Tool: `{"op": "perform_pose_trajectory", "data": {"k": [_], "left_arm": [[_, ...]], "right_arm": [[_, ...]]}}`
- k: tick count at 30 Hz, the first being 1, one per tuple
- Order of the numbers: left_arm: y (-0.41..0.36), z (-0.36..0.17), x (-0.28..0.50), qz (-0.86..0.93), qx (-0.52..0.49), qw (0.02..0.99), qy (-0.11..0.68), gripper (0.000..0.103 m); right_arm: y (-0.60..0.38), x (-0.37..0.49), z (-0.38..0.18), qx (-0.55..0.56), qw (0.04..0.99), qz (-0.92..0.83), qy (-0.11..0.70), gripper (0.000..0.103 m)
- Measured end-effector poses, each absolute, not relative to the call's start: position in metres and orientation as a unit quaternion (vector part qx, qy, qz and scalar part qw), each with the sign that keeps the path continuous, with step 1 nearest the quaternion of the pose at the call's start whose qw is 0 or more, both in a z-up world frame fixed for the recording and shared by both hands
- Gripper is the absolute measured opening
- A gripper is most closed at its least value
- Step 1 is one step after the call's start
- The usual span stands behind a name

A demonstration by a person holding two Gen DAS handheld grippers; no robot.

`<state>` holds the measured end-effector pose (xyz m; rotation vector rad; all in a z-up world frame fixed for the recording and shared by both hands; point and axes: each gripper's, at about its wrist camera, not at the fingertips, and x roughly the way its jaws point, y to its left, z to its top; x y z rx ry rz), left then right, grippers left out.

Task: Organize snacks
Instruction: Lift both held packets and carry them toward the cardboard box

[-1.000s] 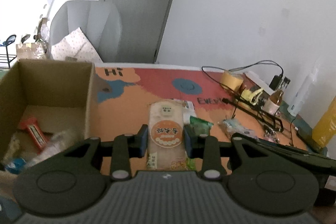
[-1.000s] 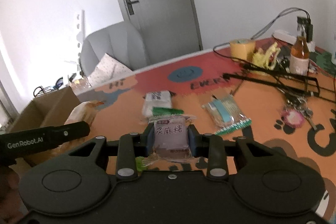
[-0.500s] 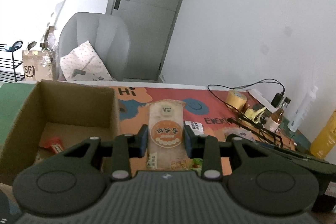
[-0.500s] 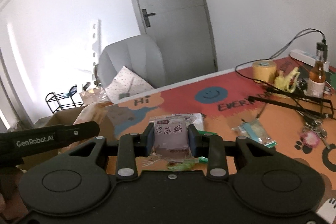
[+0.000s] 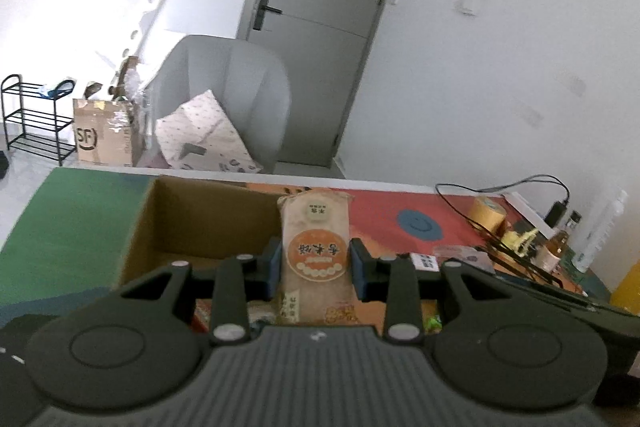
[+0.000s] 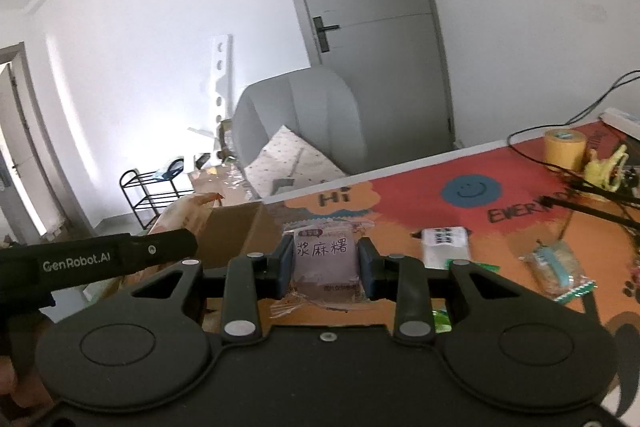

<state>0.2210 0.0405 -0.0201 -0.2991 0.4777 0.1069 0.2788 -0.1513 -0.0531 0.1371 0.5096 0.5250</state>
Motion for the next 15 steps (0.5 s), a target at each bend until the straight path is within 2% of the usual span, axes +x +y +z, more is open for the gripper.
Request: {"op": "perform_pose_trajectory", "data": {"k": [13,15], "left_arm": [[0.091,-0.034,0.215,0.104,-0.166,0.944,0.264,0.034],[0.094,-0.037,0.215,0.106,-0.169,0.942,0.269,0.038]], "right_arm": [[-0.112,0.275,-0.049,0.053,0.922,0.289,0.252,0.032],[-0.107,0.275,-0.048,0.054,0.92,0.294,0.254,0.032]]}}
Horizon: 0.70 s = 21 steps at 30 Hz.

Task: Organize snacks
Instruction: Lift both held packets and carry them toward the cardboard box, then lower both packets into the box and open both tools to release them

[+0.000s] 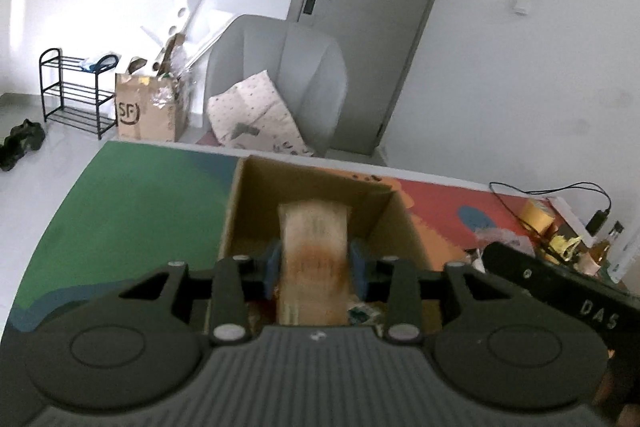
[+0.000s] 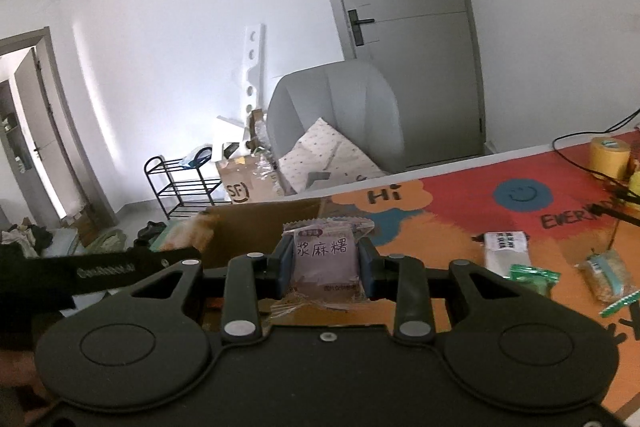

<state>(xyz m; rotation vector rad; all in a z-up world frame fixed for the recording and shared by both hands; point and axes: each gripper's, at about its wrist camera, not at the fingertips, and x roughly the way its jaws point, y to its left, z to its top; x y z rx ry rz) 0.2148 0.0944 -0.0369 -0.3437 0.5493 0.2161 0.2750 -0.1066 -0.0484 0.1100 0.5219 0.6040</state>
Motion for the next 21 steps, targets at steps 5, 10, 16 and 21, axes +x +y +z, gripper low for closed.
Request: {"op": "perform_pose_trajectory", "data": {"k": [5,10,16,21], "left_arm": [[0.102,-0.036,0.208,0.105,-0.178,0.941,0.268,0.049],[0.105,-0.034,0.205,0.11,-0.183,0.941,0.261,0.057],[0.107,-0.032,0.203,0.126,-0.192,0.939,0.257,0.076],[0.102,-0.031,0.203,0.118,-0.195,0.94,0.252,0.087]], "right_arm": [[-0.092,0.274,-0.047,0.053,0.915,0.307,0.255,0.032],[-0.078,0.273,-0.046,0.053,0.907,0.328,0.26,0.032],[-0.073,0.269,-0.043,0.046,0.903,0.345,0.252,0.052],[-0.089,0.27,-0.046,0.052,0.908,0.328,0.256,0.06]]}}
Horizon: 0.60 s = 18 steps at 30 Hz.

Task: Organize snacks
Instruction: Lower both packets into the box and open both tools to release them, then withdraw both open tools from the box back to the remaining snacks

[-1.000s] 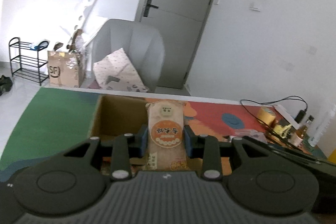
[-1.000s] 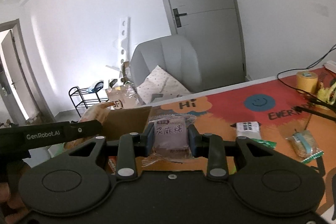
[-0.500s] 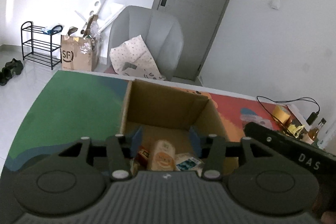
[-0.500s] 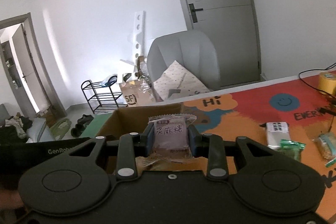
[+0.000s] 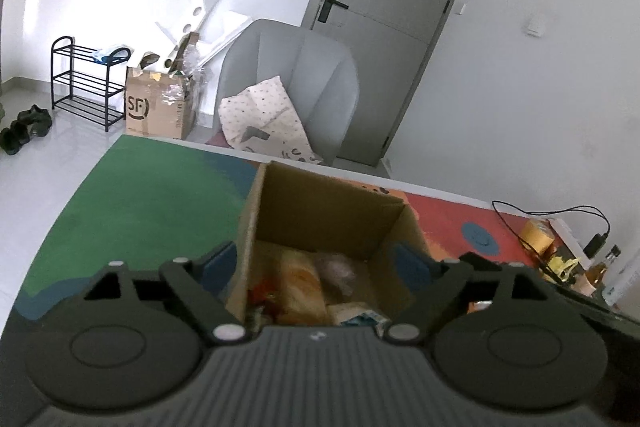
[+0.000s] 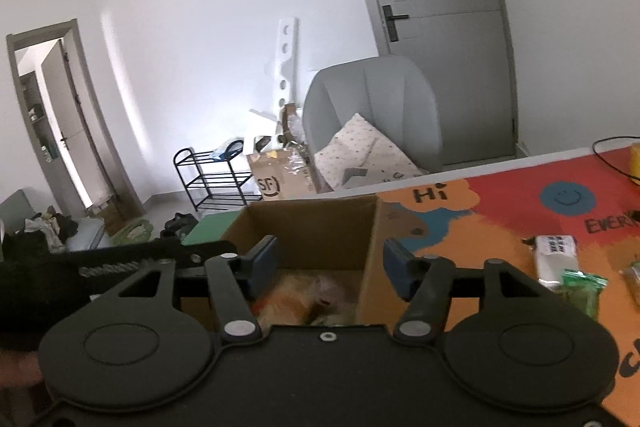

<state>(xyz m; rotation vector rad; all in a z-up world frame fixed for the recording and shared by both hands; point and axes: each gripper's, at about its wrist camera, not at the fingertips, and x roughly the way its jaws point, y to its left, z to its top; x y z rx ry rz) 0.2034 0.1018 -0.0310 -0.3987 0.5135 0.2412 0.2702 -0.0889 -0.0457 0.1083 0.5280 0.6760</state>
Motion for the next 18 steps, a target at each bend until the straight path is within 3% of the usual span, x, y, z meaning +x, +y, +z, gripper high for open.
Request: {"op": "perform_pose_trajectory", "data": {"k": [18], "left_arm": [[0.058,-0.037,0.225,0.087,-0.181,0.942,0.268,0.093]], "right_arm": [[-0.158,0.278,-0.061,0.075,0.925,0.25,0.277,0.083]]}}
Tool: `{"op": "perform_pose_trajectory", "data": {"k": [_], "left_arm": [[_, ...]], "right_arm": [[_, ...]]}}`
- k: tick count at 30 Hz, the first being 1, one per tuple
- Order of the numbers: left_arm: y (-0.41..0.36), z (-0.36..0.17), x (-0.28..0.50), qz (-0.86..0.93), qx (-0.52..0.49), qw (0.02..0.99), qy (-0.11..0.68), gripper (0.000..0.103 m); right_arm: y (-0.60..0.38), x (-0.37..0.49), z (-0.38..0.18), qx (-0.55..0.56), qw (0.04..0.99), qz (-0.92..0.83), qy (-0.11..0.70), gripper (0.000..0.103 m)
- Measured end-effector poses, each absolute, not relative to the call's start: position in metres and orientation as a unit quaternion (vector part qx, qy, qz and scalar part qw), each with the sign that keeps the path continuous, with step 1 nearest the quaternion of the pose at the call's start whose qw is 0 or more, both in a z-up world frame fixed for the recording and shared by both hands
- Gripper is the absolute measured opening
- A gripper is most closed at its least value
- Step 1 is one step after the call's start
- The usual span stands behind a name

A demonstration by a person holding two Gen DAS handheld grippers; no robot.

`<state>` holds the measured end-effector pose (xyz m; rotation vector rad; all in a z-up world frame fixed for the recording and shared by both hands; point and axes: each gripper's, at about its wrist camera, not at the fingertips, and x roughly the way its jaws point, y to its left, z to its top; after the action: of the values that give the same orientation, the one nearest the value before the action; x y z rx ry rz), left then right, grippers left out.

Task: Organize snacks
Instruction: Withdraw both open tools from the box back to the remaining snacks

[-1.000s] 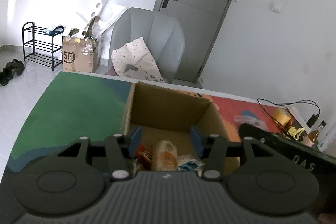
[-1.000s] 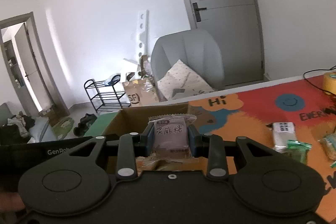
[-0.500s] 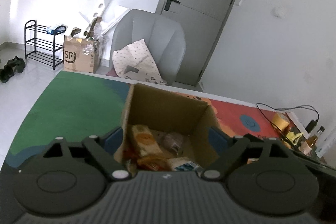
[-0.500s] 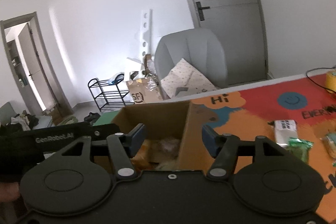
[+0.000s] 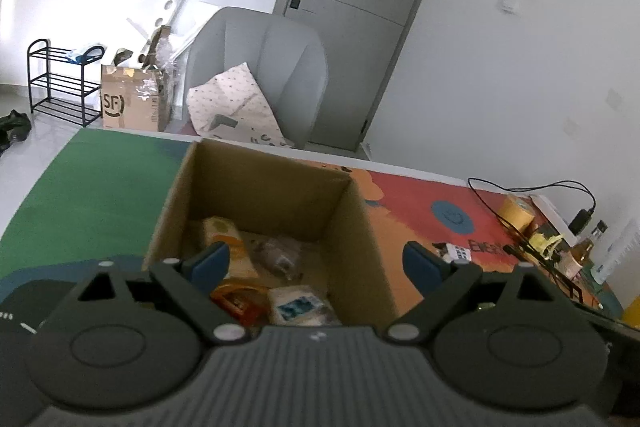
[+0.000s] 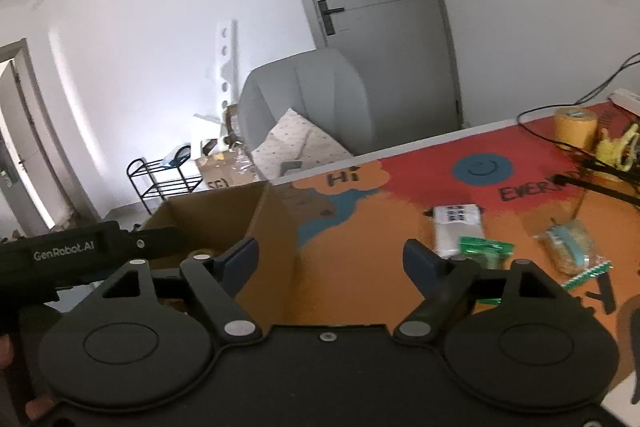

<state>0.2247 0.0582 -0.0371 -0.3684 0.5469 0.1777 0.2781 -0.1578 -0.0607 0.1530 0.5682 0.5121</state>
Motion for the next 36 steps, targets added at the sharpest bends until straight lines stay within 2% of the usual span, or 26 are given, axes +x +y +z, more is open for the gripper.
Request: {"op": "perform_pose_trajectory", "data": {"k": [7,12,36], "left_arm": [[0.038,-0.039,0.236,0.073,-0.174,0.943,0.275,0.093],[0.021,-0.04,0.244,0.055,-0.17,0.944,0.277,0.094],[-0.064,-0.06,0.283,-0.002,-0.131,0.946,0.295,0.091]], "right_arm": [[-0.18,0.28,-0.063,0.072,0.932,0.226,0.274,0.097],[-0.202,0.284,-0.065,0.081,0.936,0.205,0.275,0.103],[-0.294,0.31,-0.1,0.127,0.938,0.131,0.296,0.102]]}}
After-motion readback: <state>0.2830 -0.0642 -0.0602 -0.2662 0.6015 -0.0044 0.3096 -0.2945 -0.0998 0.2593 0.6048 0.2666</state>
